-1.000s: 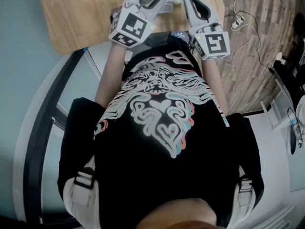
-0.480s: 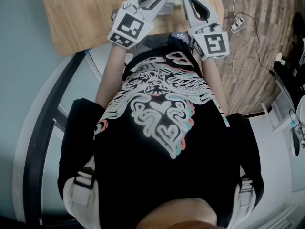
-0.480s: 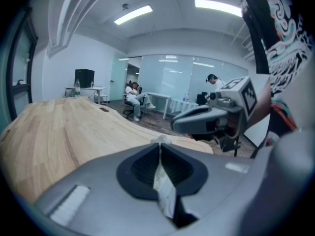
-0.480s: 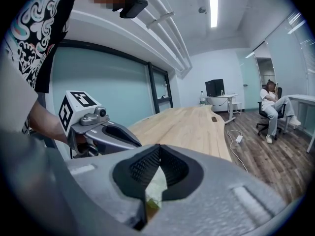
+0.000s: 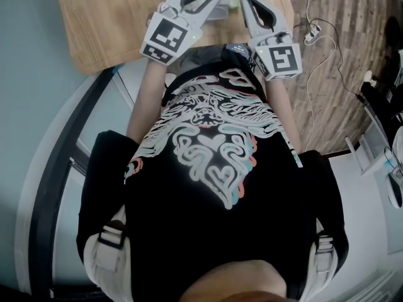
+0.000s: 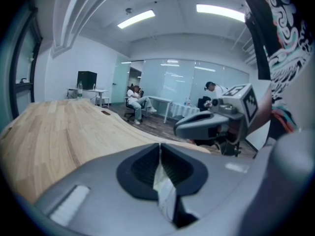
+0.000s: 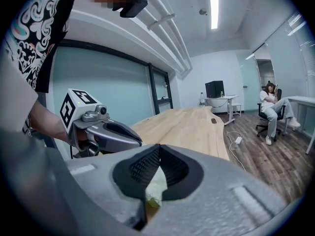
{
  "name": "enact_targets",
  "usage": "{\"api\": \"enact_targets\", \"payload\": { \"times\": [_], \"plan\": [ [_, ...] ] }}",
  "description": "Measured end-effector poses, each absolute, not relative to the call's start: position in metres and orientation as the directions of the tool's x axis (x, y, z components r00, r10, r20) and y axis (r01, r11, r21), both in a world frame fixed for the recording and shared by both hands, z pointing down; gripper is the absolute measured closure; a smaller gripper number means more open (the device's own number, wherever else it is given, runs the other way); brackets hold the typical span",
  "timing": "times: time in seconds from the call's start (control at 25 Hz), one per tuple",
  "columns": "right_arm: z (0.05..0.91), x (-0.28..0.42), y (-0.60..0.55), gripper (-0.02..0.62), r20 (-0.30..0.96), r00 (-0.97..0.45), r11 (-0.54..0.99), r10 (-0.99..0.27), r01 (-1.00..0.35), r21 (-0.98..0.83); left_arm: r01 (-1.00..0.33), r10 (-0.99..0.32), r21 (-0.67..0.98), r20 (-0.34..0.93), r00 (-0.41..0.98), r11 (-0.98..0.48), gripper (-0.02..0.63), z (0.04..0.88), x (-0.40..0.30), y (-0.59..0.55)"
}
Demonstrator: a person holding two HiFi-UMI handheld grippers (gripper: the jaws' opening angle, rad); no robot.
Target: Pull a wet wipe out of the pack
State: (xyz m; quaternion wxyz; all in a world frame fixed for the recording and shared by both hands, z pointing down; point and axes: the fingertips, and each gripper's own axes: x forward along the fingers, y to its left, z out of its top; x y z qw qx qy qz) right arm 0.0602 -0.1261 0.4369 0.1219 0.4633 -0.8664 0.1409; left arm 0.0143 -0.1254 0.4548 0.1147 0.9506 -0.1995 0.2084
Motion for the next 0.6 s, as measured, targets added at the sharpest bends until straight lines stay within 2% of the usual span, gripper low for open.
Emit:
{"api": "enact_targets", "payload": {
  "times": [0.6],
  "plan": [
    [0.419, 0.064, -0.115, 0.595, 0.315, -0.536, 0.525, -0.783, -0.842, -0.128, -0.435, -0.348, 0.129, 0.423, 0.837, -0.891, 0.606, 0.439, 0.013, -0.118]
  ]
}}
